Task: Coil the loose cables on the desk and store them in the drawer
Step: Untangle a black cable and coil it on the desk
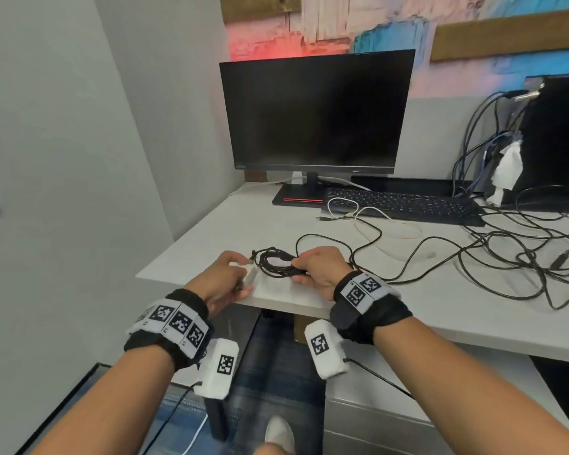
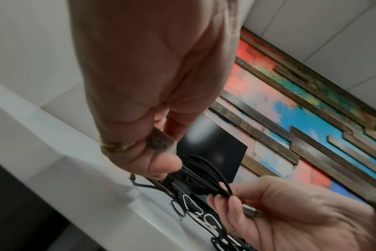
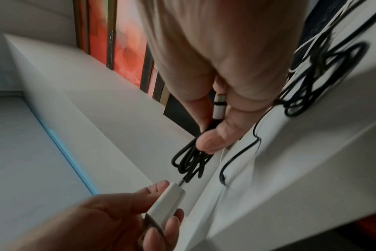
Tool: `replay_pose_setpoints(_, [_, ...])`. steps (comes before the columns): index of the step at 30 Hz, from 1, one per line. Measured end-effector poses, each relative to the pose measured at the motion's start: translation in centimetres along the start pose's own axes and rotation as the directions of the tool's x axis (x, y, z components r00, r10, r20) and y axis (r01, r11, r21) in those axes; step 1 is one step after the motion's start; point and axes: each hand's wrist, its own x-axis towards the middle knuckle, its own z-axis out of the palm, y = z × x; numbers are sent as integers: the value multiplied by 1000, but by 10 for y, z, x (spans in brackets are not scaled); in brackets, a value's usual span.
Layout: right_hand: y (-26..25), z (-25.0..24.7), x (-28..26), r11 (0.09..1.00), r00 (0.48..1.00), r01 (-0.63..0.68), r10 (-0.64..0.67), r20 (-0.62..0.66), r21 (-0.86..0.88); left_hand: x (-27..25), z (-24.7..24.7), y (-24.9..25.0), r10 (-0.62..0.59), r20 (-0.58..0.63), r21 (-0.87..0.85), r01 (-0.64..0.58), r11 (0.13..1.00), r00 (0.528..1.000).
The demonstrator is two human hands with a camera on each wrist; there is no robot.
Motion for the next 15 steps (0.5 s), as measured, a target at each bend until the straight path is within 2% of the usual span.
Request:
replay_pose_setpoints(5, [10, 33, 17, 992, 985, -6, 27, 168, -126, 6, -22, -8, 52, -53, 90, -47, 995, 997])
replay_pose_setpoints(9, [19, 51, 30, 969, 974, 0, 56, 219, -249, 11, -37, -17, 65, -162, 199, -32, 979, 985])
replay_pose_setpoints(12, [20, 56, 37, 959, 972, 2, 65, 226, -284, 21, -45, -23, 82, -172, 512, 18, 859, 982])
replay_pose_setpoints(15, [17, 59, 45, 950, 976, 19, 50, 211, -311, 31, -45, -23, 159, -149, 659, -22, 752, 976])
